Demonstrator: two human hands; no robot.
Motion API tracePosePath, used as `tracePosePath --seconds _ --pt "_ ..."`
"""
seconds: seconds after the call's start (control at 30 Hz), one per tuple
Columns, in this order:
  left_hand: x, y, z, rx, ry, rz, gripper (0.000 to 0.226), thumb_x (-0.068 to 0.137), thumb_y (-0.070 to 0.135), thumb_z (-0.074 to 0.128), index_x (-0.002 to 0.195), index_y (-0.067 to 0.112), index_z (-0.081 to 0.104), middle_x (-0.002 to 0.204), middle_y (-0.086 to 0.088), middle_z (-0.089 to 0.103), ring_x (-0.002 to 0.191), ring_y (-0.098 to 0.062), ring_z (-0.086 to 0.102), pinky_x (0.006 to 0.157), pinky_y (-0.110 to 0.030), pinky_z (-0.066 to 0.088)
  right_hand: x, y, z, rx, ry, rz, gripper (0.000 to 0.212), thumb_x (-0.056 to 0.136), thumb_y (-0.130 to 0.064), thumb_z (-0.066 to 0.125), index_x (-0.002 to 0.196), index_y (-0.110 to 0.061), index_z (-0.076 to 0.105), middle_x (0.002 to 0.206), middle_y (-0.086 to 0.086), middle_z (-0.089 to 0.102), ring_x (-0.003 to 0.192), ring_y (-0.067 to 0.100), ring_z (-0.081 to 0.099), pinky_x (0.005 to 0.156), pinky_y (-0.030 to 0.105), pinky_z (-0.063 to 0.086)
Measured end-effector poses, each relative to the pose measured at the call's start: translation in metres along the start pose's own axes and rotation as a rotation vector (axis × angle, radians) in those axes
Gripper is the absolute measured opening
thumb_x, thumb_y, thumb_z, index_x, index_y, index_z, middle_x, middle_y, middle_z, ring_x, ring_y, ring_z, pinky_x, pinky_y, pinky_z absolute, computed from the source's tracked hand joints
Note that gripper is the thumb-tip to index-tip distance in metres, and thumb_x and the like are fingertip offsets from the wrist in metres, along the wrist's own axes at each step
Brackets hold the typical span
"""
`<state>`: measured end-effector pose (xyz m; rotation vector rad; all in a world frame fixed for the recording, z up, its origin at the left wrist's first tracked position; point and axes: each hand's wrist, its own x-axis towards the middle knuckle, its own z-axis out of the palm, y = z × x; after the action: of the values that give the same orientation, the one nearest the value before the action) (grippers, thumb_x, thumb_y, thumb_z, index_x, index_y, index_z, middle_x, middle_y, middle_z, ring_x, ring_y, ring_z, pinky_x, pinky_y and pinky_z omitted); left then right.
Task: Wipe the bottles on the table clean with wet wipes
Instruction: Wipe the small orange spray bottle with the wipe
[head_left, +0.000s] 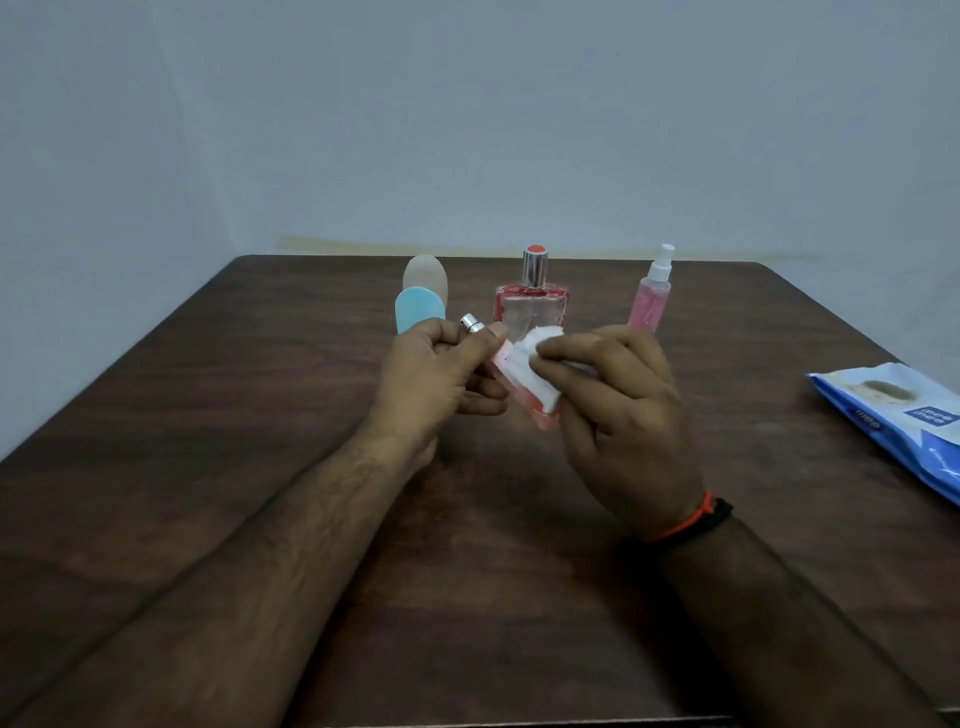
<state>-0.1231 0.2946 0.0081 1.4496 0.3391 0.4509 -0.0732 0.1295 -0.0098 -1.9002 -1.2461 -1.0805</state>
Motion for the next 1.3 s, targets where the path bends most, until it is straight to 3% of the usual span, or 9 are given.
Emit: tracePosePath --seconds 0.17,0.33,0.43,0.6,0.73,0.83,0.93,1.13,1.3 --pt "-0.003 0.001 0.002 0.004 -0.023 -0.027 0.029 0.092 0.022 0.068 0.099 -0.005 0.061 0.077 -0.013 0.071 0.065 -0.023 0.073 0.054 -0.033 0.060 0.001 -0.001 0.007 0.025 -0.177 -0.044 0.026 0.092 -0.007 0.056 0.110 -0.001 0.073 0.114 0.010 0.069 0.102 0.027 0.058 0.090 0.029 0.046" --pt "-0.002 0.003 0.000 -0.018 0.060 -0.065 0.030 0.086 0.022 0.075 0.092 -0.003 0.061 0.079 -0.019 0.072 0.059 -0.026 0.070 0.051 -0.032 0.059 -0.002 -0.004 0.009 -0.155 -0.264 -0.260 0.021 0.092 -0.008 0.056 0.085 -0.005 0.076 0.091 0.003 0.071 0.083 0.026 0.060 0.069 0.038 0.051" --pt "-0.002 0.007 -0.001 -0.042 0.087 -0.085 0.031 0.086 0.023 0.076 0.094 -0.004 0.062 0.072 -0.018 0.072 0.059 -0.028 0.072 0.050 -0.032 0.060 -0.003 -0.001 0.006 -0.173 -0.227 -0.195 0.032 0.092 -0.005 0.049 0.072 -0.005 0.074 0.077 0.004 0.069 0.074 0.026 0.056 0.062 0.039 0.048" --pt "-0.001 0.010 -0.005 -0.018 0.116 -0.115 0.035 0.085 0.026 0.076 0.098 -0.005 0.066 0.079 -0.021 0.074 0.062 -0.027 0.074 0.052 -0.031 0.060 -0.001 -0.003 -0.003 -0.124 0.015 -0.035 0.029 0.095 0.000 0.049 0.083 0.003 0.075 0.090 0.011 0.072 0.082 0.031 0.059 0.073 0.038 0.049" --pt "-0.005 0.010 -0.001 -0.042 0.084 -0.128 0.027 0.086 0.021 0.076 0.088 -0.004 0.066 0.075 -0.018 0.071 0.057 -0.025 0.071 0.047 -0.030 0.058 0.001 -0.007 0.008 -0.089 -0.096 -0.092 0.034 0.103 -0.011 0.044 0.103 0.005 0.073 0.108 0.014 0.070 0.096 0.030 0.058 0.084 0.036 0.050" --pt "-0.004 0.010 -0.002 -0.054 0.079 -0.170 0.029 0.086 0.024 0.076 0.094 -0.003 0.067 0.080 -0.017 0.074 0.062 -0.024 0.073 0.049 -0.028 0.058 0.001 -0.002 0.006 -0.068 -0.115 -0.116 0.030 0.097 -0.014 0.050 0.096 0.002 0.075 0.102 0.011 0.072 0.093 0.029 0.061 0.079 0.038 0.053" --pt "-0.002 0.012 -0.006 -0.127 0.069 -0.209 0.029 0.087 0.023 0.073 0.097 -0.003 0.065 0.084 -0.021 0.075 0.067 -0.026 0.075 0.054 -0.030 0.061 -0.001 0.002 -0.001 0.024 -0.001 0.012 0.029 0.095 -0.007 0.050 0.088 0.000 0.077 0.094 0.009 0.073 0.088 0.027 0.061 0.081 0.033 0.050" --pt "0.000 0.014 -0.010 -0.358 0.035 -0.254 0.033 0.090 0.019 0.070 0.108 -0.005 0.058 0.080 -0.021 0.074 0.064 -0.025 0.074 0.053 -0.030 0.060 0.003 0.010 -0.012 0.362 0.333 0.705 0.037 0.086 0.005 0.058 0.104 -0.024 0.071 0.108 -0.009 0.065 0.102 -0.003 0.062 0.092 0.017 0.050" --pt "0.001 0.013 -0.008 -0.450 0.032 -0.269 0.030 0.090 0.017 0.068 0.108 -0.005 0.057 0.077 -0.020 0.074 0.063 -0.024 0.074 0.050 -0.029 0.059 0.003 0.002 -0.005 0.404 0.305 0.625 0.036 0.088 0.006 0.063 0.110 -0.022 0.069 0.109 -0.013 0.064 0.105 -0.002 0.062 0.089 0.012 0.048"
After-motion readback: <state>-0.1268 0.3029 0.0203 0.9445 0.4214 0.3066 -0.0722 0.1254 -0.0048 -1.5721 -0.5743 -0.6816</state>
